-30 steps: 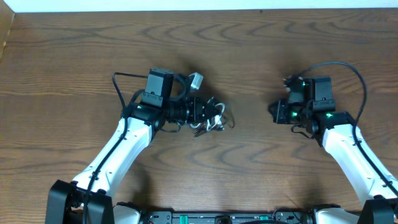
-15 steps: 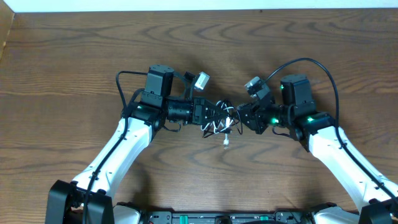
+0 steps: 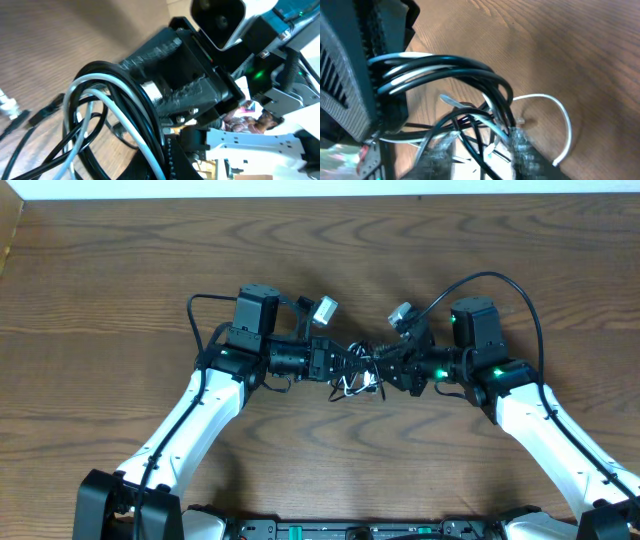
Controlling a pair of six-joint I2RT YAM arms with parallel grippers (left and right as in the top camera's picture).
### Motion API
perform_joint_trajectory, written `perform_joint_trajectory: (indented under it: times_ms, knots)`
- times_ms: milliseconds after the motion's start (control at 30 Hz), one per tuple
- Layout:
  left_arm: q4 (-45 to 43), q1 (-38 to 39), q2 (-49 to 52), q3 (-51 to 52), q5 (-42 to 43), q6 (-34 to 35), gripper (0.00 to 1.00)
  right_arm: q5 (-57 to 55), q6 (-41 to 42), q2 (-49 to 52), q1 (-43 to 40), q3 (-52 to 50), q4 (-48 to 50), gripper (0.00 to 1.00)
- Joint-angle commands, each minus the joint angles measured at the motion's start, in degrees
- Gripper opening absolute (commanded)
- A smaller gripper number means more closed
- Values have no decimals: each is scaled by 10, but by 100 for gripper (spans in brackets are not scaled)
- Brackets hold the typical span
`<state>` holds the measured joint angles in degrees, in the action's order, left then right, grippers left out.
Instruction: Untangle cables
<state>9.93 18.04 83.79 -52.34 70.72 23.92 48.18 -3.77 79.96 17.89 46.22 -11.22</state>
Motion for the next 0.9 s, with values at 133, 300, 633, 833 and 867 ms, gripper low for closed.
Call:
perform_joint_trajectory:
  times_ms: [133,300,633,833,867]
  knots:
    - [-9,-1,-10,-10,70,-8,8,-7,-15,-2,7,2,6,37]
    - [-31,-1,-10,-10,105,-8,7,-6,-15,-2,11,2,3,24]
    - [-32,-1,-10,-10,56,-10,7,-222,89,-2,17,2,-31,1]
    - [-22,-1,-10,-10,-2,-12,7,-370,223,-2,1,2,-85,1]
    - [-14,-1,-10,-10,-29,-12,7,-334,212,-2,2,2,-84,1]
